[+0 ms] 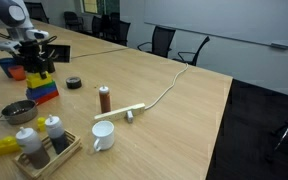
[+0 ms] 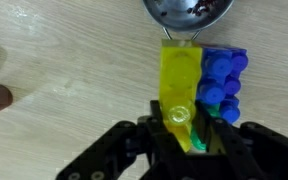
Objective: Take the first yellow lego from the top and place it on the green and blue lego
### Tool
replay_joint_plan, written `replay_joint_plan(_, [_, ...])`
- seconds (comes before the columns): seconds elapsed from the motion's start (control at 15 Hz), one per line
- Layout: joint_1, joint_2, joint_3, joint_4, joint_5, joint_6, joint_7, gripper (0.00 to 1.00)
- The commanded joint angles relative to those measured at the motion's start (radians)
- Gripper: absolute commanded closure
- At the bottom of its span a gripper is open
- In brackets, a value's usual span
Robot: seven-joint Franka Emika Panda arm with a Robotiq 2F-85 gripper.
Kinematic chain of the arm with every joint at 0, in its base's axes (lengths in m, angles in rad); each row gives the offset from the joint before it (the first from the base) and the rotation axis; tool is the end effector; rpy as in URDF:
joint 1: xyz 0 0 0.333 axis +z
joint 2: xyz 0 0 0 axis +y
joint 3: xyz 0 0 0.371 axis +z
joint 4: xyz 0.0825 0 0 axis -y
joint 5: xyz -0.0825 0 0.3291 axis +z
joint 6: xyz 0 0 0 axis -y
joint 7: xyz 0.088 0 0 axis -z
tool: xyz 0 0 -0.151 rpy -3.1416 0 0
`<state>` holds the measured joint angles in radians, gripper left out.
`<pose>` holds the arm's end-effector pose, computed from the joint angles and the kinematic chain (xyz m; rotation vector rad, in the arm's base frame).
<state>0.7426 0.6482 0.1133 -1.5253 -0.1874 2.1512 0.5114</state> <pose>0.4758 0.5042 0.3098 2.9934 0.6482 0.0648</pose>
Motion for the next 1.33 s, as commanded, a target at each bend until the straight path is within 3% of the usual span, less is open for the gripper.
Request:
replay_joint_plan(0.0, [0.013, 0.015, -0.003, 0.039, -0.006, -0.016, 0.008, 0.90])
replay_joint_plan(1.27, [0.047, 0.046, -0.009, 0.059, -0.008, 0.015, 0.008, 0.90])
